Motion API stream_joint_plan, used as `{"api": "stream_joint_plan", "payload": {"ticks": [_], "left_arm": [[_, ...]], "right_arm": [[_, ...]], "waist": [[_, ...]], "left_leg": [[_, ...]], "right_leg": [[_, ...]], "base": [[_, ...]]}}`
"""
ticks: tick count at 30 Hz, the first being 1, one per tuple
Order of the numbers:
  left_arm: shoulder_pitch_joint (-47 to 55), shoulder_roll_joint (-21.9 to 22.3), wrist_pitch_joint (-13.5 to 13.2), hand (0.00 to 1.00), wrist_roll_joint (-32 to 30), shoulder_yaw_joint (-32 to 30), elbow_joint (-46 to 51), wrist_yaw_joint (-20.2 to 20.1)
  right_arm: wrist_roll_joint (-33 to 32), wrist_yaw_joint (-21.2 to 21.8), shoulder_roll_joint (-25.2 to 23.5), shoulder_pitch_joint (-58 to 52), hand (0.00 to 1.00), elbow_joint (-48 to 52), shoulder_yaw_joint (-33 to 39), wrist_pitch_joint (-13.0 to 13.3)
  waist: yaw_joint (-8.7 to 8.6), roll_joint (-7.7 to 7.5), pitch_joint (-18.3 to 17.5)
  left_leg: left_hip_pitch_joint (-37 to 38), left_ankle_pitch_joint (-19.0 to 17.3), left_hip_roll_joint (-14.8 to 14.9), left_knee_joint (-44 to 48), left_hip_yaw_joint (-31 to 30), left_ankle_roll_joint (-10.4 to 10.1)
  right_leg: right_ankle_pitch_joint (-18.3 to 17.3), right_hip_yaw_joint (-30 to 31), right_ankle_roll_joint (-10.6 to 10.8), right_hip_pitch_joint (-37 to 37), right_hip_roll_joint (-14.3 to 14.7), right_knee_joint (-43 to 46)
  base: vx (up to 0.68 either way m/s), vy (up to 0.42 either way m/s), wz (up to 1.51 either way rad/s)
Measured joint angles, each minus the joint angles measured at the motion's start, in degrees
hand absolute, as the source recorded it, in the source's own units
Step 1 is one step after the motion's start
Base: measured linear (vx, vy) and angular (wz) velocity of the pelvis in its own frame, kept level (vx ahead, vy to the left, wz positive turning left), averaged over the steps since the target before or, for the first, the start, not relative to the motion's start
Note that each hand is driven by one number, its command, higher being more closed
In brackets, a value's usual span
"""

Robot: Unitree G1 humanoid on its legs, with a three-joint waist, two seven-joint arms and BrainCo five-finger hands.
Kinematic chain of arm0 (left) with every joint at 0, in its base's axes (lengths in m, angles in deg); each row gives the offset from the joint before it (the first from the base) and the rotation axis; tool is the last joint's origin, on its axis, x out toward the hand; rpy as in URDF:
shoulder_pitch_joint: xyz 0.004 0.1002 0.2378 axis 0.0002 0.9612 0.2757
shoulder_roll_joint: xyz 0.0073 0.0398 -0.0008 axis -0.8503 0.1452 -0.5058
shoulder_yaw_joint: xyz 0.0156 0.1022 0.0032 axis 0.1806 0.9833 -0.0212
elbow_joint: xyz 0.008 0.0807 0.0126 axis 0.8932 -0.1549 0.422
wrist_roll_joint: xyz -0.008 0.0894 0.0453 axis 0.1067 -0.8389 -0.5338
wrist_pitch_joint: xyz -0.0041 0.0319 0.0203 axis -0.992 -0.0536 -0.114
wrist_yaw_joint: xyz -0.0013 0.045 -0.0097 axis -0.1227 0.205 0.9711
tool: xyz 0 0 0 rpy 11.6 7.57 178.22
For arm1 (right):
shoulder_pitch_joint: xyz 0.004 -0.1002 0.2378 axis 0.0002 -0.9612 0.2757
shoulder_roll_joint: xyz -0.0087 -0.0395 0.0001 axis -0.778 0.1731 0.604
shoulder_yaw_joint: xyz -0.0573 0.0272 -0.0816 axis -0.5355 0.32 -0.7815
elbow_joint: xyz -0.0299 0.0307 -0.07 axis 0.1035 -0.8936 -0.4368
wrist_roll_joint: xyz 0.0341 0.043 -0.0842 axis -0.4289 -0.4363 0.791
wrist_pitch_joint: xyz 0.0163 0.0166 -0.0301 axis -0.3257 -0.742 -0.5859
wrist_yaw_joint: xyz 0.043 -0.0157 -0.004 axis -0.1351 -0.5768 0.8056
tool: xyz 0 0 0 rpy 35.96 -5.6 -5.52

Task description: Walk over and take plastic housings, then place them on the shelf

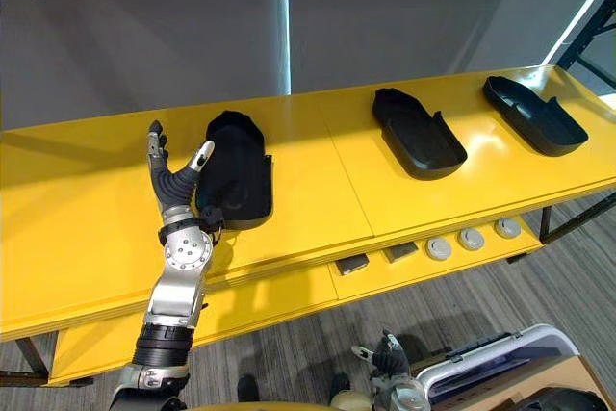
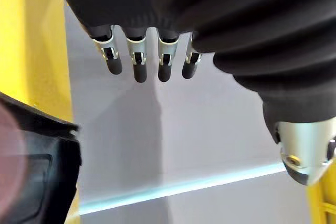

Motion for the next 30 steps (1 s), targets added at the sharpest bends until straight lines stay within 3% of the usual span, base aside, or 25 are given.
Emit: {"api": "stream_joint_plan", "payload": {"ticks": [5, 12, 21, 30], "left_arm": [[10.92, -2.59, -2.85, 1.0, -5.92, 3.16, 6.45, -3.75], [21.54, -5.99, -4.85, 1.0, -10.72, 3.12, 5.11, -8.11], [23.46, -6.47, -5.42, 1.0, -12.63, 3.32, -1.83, -9.74], [19.2, -6.88, -5.15, 1.0, -15.16, 7.57, -6.04, -9.81]], "right_arm": [[-0.46, -0.06, 0.03, -0.17, 0.0, -0.97, 0.07, 1.34], [-0.46, 0.06, -0.04, -0.2, 0.0, -1.65, 0.03, 2.07], [-0.44, -0.02, -0.5, 0.05, 0.0, -1.72, -2.22, 2.06], [-0.38, -0.2, -0.61, 0.53, 0.0, -1.71, -2.23, 1.97]], "waist": [[0.13, -0.36, -0.23], [1.21, -0.35, -0.23], [1.87, -0.37, -0.24], [1.62, -0.23, -0.22]], "left_leg": [[-0.11, 0.01, -0.12, 0.0, -0.12, 0.01], [-0.07, 0.0, -0.16, -0.01, -0.46, 0.01], [-0.26, -0.03, -0.19, -0.01, -1.2, 0.0], [-0.75, -0.06, -0.27, 0.0, -1.15, -0.03]], "right_leg": [[-0.15, -0.1, 0.04, -0.22, 0.01, 0.34], [-0.67, -0.64, -0.36, -0.17, 0.1, 0.64], [-1.55, -1.46, 0.21, 0.14, -0.01, 0.54], [-1.38, -1.82, 0.17, 0.16, 0.17, -0.3]], "base": [[0.0, 0.0, 0.0], [-0.01, -0.001, 0.02], [0.0, -0.001, 0.05], [0.04, -0.004, 0.01]]}}
